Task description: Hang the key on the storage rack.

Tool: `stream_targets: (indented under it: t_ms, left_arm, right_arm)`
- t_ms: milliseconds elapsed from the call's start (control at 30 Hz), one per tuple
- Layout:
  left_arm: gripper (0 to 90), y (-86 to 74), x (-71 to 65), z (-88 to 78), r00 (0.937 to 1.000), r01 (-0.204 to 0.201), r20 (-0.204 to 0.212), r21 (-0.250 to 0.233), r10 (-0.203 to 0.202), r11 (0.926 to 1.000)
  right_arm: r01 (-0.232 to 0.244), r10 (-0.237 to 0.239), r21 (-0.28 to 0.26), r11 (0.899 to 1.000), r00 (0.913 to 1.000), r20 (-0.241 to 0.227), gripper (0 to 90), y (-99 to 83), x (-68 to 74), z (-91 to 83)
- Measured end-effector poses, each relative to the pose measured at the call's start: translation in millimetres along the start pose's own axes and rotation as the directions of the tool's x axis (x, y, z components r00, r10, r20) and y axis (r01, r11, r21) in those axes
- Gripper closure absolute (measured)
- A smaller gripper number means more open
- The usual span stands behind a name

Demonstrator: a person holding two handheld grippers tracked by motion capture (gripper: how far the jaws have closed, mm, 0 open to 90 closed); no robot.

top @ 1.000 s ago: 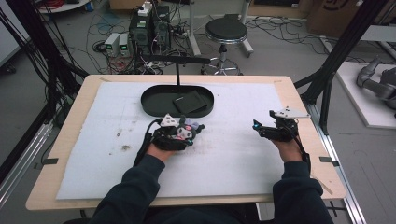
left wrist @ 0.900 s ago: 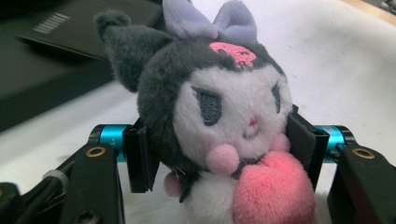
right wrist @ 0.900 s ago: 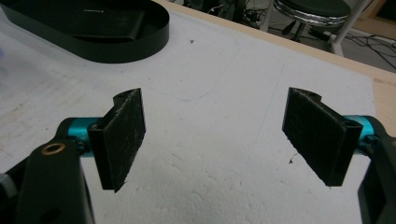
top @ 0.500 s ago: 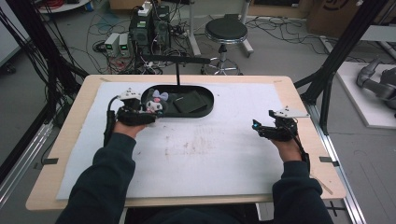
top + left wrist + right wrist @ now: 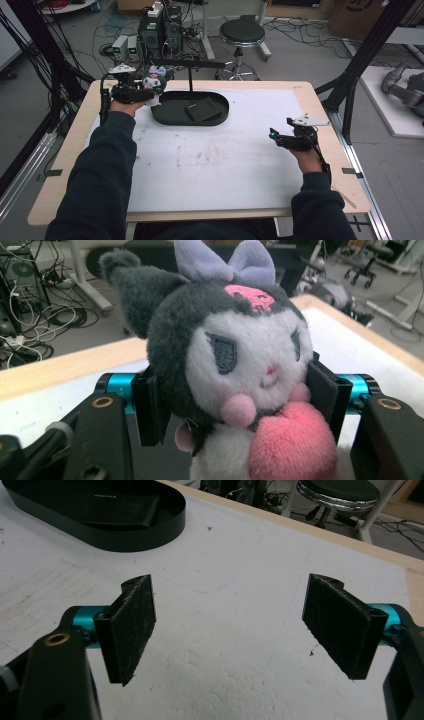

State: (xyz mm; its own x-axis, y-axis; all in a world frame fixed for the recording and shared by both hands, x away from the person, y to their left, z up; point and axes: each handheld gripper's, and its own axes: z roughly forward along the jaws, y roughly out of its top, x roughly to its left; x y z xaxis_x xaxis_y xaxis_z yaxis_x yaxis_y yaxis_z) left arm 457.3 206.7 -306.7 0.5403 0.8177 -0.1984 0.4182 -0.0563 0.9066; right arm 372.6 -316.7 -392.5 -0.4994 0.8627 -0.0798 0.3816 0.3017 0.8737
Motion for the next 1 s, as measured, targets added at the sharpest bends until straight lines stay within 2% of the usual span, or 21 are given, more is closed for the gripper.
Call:
stream_targets:
  t_ms: [300,433,533,767,1000]
  left_arm:
    - [38.3,17.1,14.0,14.1,0.9987,0.038,-0.033,-0.025,-0.039,0.9990]
    - [38.3,19.9,20.6,15.9,0.9965,0.076,-0.031,-0.074,-0.078,0.9944]
    - [38.3,22.0,25.8,17.8,0.9945,0.090,-0.047,-0.085,-0.094,0.9923]
    - [38.3,21.2,32.6,24.1,0.9886,0.136,-0.049,-0.121,-0.143,0.9833]
    - [38.1,12.8,40.2,23.2,0.9800,0.160,-0.098,-0.134,-0.173,0.9780]
  right_arm:
    - [0.001,-0.001,-0.007,1.000,1.0000,-0.004,21.8,0.3,-0.4,0.6]
    - [-0.003,0.003,-0.011,1.000,1.0000,-0.004,21.8,0.3,-1.1,-1.0]
    - [-0.005,0.005,-0.013,1.000,1.0000,-0.006,21.8,0.4,-1.6,-1.3]
    - [-0.001,0.001,-0.020,1.000,0.9999,-0.010,21.8,0.4,-2.3,-2.4]
    - [-0.003,0.003,-0.015,1.000,0.9999,-0.011,21.8,0.1,-1.5,-3.0]
